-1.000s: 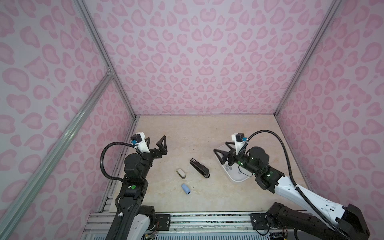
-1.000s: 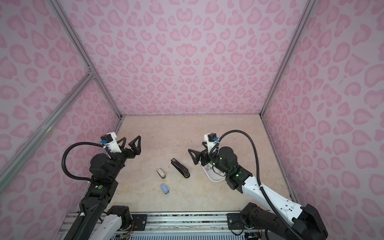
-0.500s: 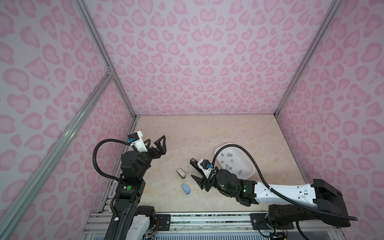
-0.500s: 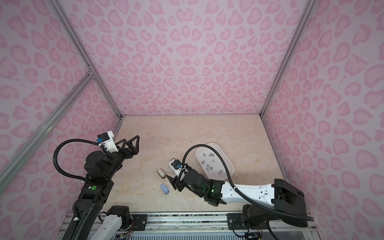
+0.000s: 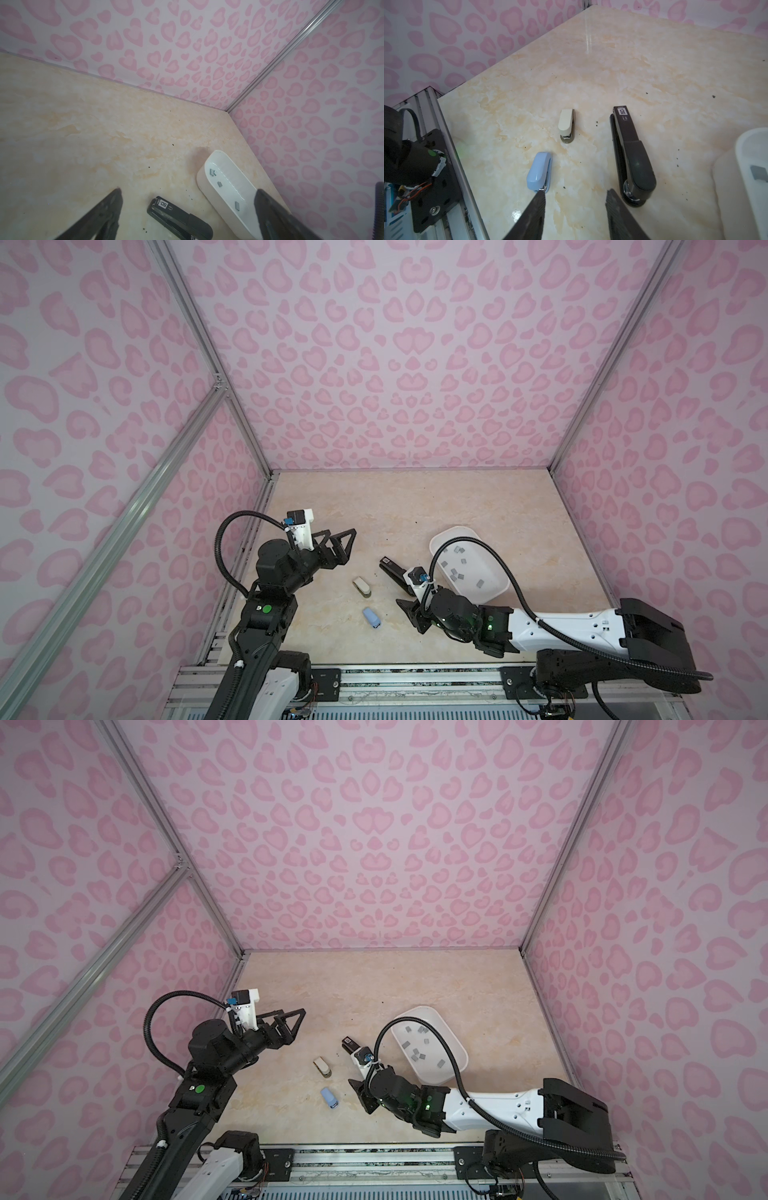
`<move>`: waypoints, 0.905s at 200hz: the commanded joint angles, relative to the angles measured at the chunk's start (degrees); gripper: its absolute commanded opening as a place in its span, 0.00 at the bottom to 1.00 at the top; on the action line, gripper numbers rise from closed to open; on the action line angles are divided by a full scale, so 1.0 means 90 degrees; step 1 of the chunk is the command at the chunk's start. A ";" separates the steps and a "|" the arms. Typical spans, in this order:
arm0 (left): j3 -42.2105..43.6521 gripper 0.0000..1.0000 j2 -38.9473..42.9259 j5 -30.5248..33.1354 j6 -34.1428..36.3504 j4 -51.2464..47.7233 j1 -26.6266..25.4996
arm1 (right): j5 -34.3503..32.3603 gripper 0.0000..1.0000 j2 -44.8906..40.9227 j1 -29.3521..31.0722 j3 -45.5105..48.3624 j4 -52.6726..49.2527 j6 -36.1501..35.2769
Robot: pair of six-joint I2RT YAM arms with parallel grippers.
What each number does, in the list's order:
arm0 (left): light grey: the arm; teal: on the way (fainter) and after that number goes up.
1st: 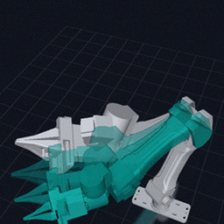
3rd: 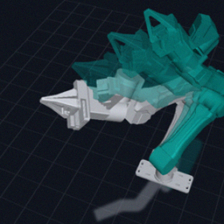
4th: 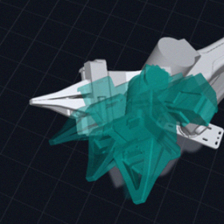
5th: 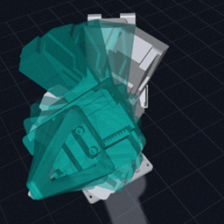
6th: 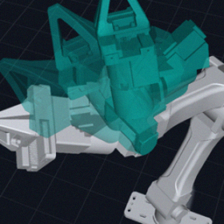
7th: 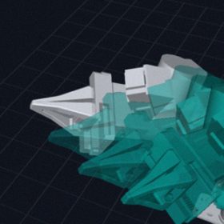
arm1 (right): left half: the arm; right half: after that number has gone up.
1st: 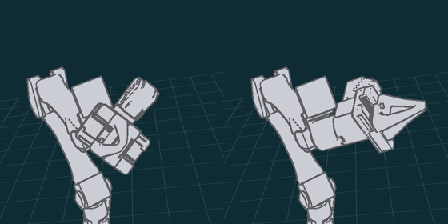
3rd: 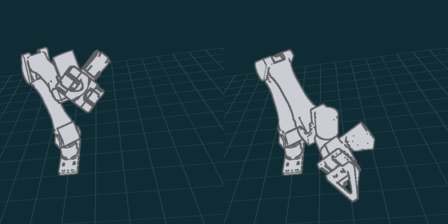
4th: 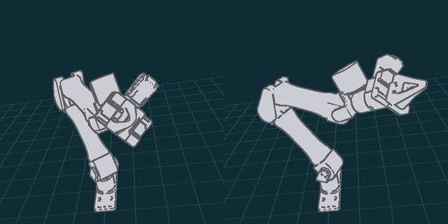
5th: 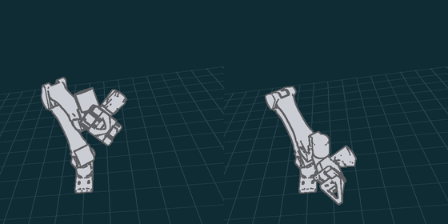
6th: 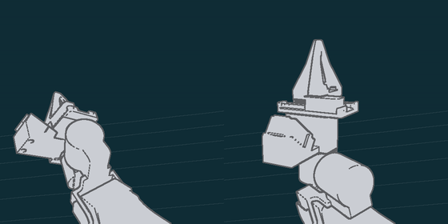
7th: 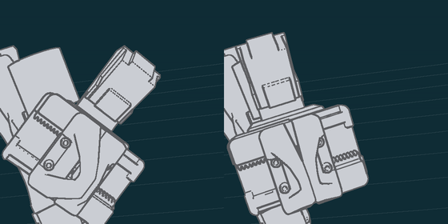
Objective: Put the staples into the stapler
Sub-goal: 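Reach the right gripper to the black stapler while the left gripper approaches it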
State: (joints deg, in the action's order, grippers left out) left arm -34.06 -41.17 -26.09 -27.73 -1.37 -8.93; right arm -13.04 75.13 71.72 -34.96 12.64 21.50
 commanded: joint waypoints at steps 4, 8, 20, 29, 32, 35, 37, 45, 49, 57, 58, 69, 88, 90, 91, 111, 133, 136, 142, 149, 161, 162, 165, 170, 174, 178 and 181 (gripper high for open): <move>0.0042 0.99 -0.0413 -0.0054 0.0380 0.0426 -0.0532 | -0.0004 0.44 0.0228 -0.0051 0.0141 -0.0357 0.0348; 0.0032 0.98 -0.0511 0.0014 0.0471 0.0444 -0.0671 | 0.0038 0.43 0.0267 -0.0089 0.0195 -0.0321 0.0384; -0.0010 0.97 -0.0810 0.0229 0.0743 0.0492 -0.1081 | 0.0205 0.39 0.0363 -0.0254 0.0408 -0.0119 0.0501; -0.0047 0.93 -0.1058 0.0330 0.0951 0.0542 -0.1393 | 0.0405 0.38 0.0448 -0.0468 0.0610 0.0135 0.0618; -0.0045 0.92 -0.1141 0.0352 0.1027 0.0590 -0.1480 | 0.0503 0.38 0.0472 -0.0557 0.0680 0.0239 0.0664; -0.0023 0.92 -0.1213 0.0363 0.1094 0.0653 -0.1562 | 0.0603 0.37 0.0513 -0.0652 0.0747 0.0346 0.0701; -0.0004 0.92 -0.1262 0.0368 0.1141 0.0707 -0.1604 | 0.0681 0.37 0.0537 -0.0718 0.0788 0.0422 0.0728; 0.0074 0.92 -0.1455 0.0379 0.1327 0.0930 -0.1778 | 0.1048 0.36 0.0663 -0.0987 0.0964 0.0813 0.0761; 0.0095 0.92 -0.1552 0.0384 0.1407 0.1021 -0.1839 | 0.1143 0.36 0.0708 -0.1061 0.1018 0.0932 0.0742; 0.0097 0.92 -0.1740 0.0396 0.1535 0.1157 -0.1902 | 0.1292 0.36 0.0827 -0.1211 0.1087 0.1143 0.0709; 0.0095 0.92 -0.1771 0.0397 0.1546 0.1172 -0.1910 | 0.1302 0.36 0.0839 -0.1226 0.1089 0.1158 0.0703; 0.0072 0.92 -0.1993 0.0382 0.1680 0.1281 -0.1937 | 0.1357 0.35 0.0964 -0.1328 0.1068 0.1260 0.0629; 0.0016 0.92 -0.2325 0.0306 0.1937 0.1254 -0.1965 | 0.1315 0.36 0.1155 -0.1358 0.0991 0.1383 0.0537; 0.0011 0.92 -0.2356 0.0302 0.1955 0.1240 -0.1959 | 0.1305 0.36 0.1178 -0.1358 0.0981 0.1387 0.0540; 0.0008 0.92 -0.2367 0.0297 0.1966 0.1243 -0.1958 | 0.1304 0.36 0.1191 -0.1358 0.0978 0.1392 0.0541; 0.0097 0.92 -0.2541 0.0188 0.2070 0.1270 -0.1986 | 0.1116 0.39 0.1370 -0.1365 0.0921 0.1465 0.0512; 0.0155 0.92 -0.2591 0.0164 0.2132 0.1276 -0.2041 | 0.0596 0.40 0.1548 -0.1366 0.0897 0.1489 0.0510; 0.0156 0.92 -0.2587 0.0157 0.2134 0.1273 -0.2045 | 0.0523 0.40 0.1583 -0.1365 0.0889 0.1478 0.0517; 0.0159 0.92 -0.2585 0.0147 0.2164 0.1253 -0.2074 | 0.0414 0.40 0.1632 -0.1386 0.0886 0.1499 0.0517; 0.0164 0.92 -0.2570 0.0130 0.2203 0.1265 -0.2089 | 0.0384 0.40 0.1690 -0.1428 0.0895 0.1575 0.0489; 0.0182 0.92 -0.2565 0.0180 0.2277 0.1270 -0.2132 | 0.0356 0.39 0.1807 -0.1521 0.0878 0.1728 0.0469; 0.0187 0.92 -0.2565 0.0192 0.2278 0.1273 -0.2137 | 0.0360 0.39 0.1817 -0.1528 0.0868 0.1734 0.0471; 0.0188 0.92 -0.2569 0.0230 0.2276 0.1279 -0.2141 | 0.0371 0.39 0.1853 -0.1562 0.0843 0.1750 0.0463; 0.0188 0.92 -0.2581 0.0285 0.2271 0.1295 -0.2151 | 0.0393 0.39 0.1897 -0.1601 0.0798 0.1764 0.0449; 0.0184 0.93 -0.2600 0.0302 0.2291 0.1309 -0.2152 | 0.0402 0.39 0.1931 -0.1636 0.0753 0.1768 0.0429; 0.0178 0.93 -0.2626 0.0302 0.2306 0.1314 -0.2157 | 0.0391 0.38 0.1973 -0.1665 0.0713 0.1764 0.0417; 0.0169 0.93 -0.2644 0.0301 0.2316 0.1314 -0.2173 | 0.0386 0.38 0.2000 -0.1675 0.0674 0.1755 0.0407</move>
State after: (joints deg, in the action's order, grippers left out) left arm -32.58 -64.31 -23.97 -8.75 7.84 -28.21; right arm -7.42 91.42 57.74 -27.33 25.78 25.91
